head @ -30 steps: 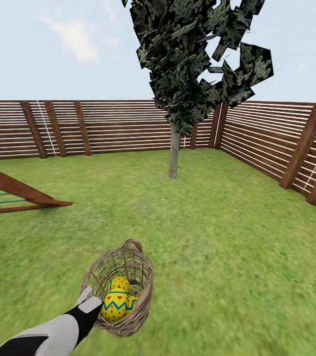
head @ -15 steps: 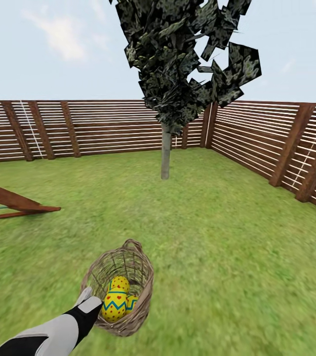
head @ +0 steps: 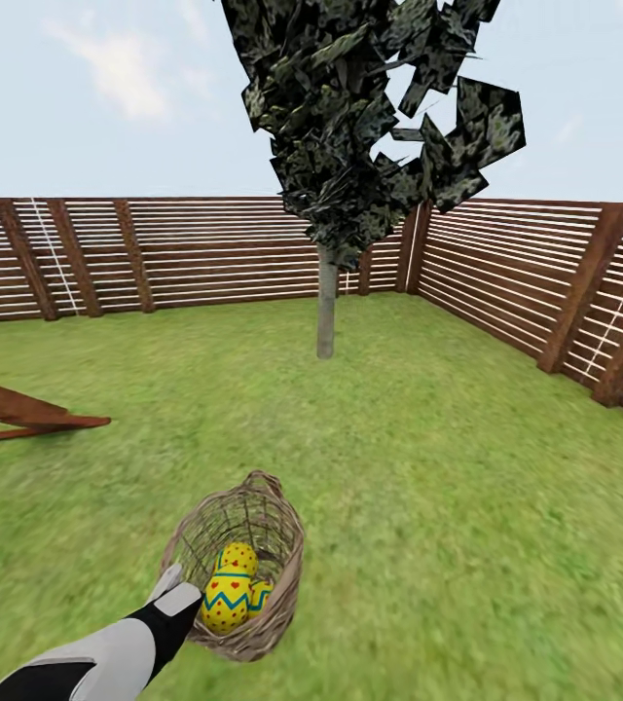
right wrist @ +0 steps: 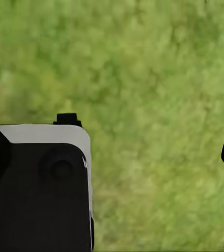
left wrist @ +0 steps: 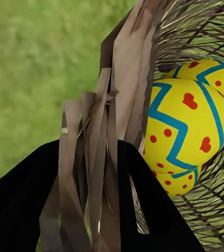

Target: Take the three Easter eggs out of the wicker basket on the lawn in the garden, then place them on the lawn next to a single tree (choose any tree) so that all three eggs are next to the same tree and none are left in the basket.

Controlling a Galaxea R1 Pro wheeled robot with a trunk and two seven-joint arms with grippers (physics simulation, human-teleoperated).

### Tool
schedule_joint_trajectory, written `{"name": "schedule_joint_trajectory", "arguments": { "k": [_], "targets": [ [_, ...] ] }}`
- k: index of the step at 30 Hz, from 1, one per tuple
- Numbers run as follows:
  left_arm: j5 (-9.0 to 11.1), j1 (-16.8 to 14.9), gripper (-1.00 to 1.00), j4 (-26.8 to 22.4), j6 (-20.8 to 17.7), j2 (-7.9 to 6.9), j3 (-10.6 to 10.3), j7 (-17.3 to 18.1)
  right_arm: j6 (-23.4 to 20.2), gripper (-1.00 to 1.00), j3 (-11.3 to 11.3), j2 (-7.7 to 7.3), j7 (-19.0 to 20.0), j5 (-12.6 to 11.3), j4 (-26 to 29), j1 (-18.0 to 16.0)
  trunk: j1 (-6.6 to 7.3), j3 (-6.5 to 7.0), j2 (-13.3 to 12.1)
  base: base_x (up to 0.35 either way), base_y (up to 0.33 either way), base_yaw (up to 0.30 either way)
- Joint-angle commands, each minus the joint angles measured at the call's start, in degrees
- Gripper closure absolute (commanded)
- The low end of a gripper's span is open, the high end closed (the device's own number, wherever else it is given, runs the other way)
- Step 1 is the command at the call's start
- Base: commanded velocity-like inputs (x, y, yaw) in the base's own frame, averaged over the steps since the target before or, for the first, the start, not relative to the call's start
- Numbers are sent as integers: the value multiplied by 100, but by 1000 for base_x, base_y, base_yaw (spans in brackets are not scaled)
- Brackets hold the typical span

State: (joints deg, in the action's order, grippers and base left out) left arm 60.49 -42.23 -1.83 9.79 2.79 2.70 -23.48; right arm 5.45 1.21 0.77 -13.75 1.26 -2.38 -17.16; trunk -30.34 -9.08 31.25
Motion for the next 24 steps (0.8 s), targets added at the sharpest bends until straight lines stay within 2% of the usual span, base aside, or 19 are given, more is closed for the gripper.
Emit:
{"name": "schedule_joint_trajectory", "arguments": {
  "k": [1, 10, 13, 24],
  "targets": [
    [-19, -4, 100, -10, 14, 2, 29, -10, 35, -100, 11, 2, -22, 13, -25, -9, -5, -9, 9, 328, 0, 0],
    [-19, -4, 100, -2, 16, 12, 29, -11, 68, -100, 2, -46, -39, -35, -41, -11, -5, -9, 9, 328, 0, 0],
    [-19, -4, 100, -7, 17, 26, 29, -8, 78, -100, 2, -65, -40, 18, -16, -10, -5, -9, 9, 328, 0, 0],
    [-19, -4, 100, 5, 14, 11, 29, 125, 79, -100, 2, -59, -40, -28, -25, -8, -5, -9, 9, 328, 0, 0]
  ]
}}
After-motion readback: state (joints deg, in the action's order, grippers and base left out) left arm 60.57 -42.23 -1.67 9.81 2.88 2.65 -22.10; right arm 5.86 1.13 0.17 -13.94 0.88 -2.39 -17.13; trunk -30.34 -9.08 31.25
